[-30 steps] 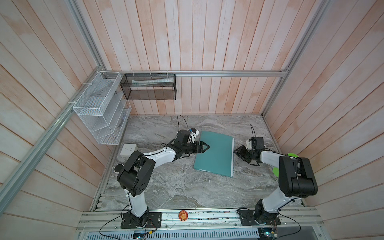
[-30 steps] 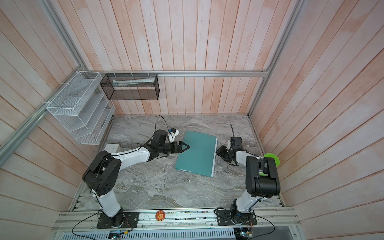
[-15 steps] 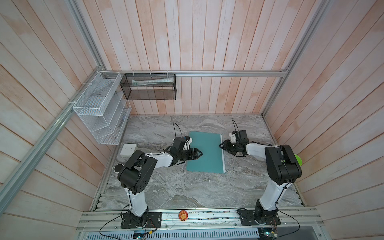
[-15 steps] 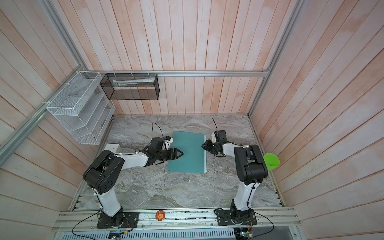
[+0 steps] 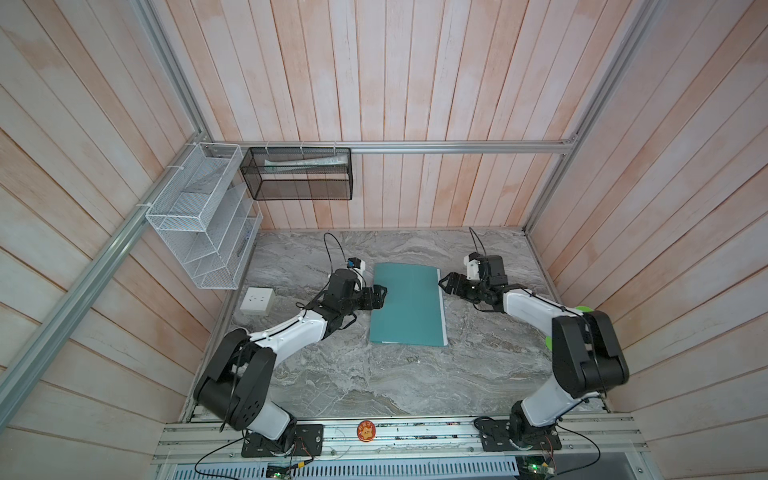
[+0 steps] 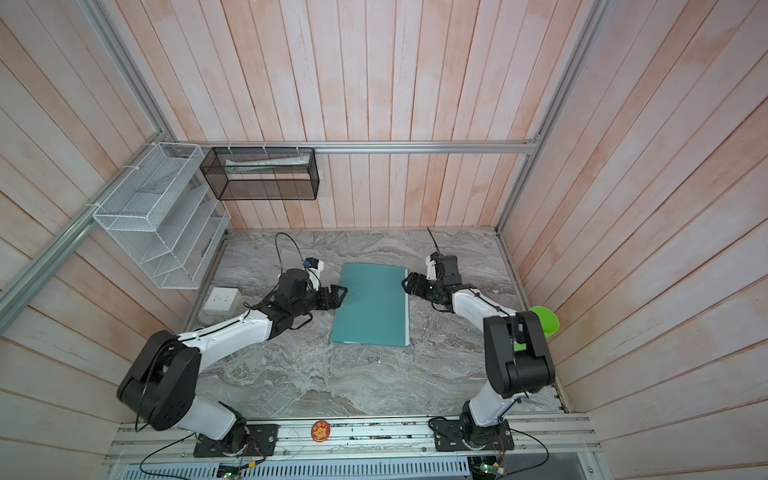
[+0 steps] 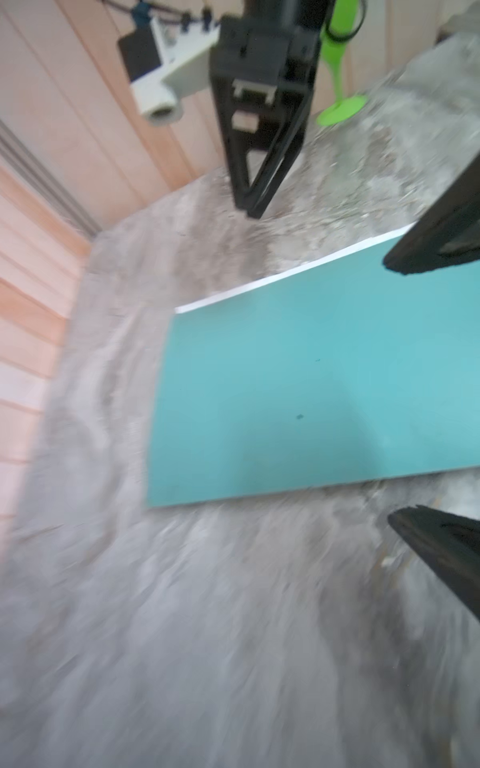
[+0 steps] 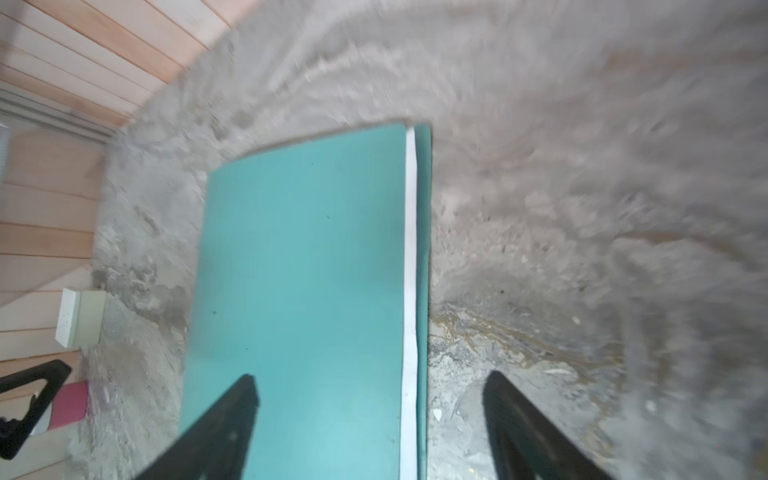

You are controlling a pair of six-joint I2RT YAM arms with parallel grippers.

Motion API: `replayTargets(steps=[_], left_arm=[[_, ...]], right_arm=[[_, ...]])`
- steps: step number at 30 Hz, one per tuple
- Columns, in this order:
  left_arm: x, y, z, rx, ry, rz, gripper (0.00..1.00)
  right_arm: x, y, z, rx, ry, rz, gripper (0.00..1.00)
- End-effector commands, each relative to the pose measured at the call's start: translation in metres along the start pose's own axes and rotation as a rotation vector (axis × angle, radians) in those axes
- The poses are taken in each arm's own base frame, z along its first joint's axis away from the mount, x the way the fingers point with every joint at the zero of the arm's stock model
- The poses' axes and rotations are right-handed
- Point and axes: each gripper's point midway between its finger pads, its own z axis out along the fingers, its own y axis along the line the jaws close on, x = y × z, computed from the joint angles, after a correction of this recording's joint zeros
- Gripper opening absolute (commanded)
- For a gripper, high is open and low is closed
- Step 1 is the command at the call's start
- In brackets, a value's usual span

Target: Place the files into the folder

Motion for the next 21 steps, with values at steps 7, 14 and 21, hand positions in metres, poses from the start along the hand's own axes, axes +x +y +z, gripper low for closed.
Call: replayTargets(steps=[7, 14, 21], left_arm=[[-0.045, 0.091, -0.119, -0.535, -0.546, 0.342, 1.0], [-0.014, 0.193, -0.134, -0.677, -0.57, 0.148, 1.0], [-0.016, 0.217, -0.111, -0.598, -0.583, 0.181, 1.0]], right_arm=[[-0.017, -0.019, -0.058, 0.185, -0.308, -0.276, 0.98], [-0.023, -0.039, -0.08, 0.294, -0.491, -0.37, 0.98], [-0.024, -0.071, -0.081, 0.427, -0.523, -0.334, 0.98]])
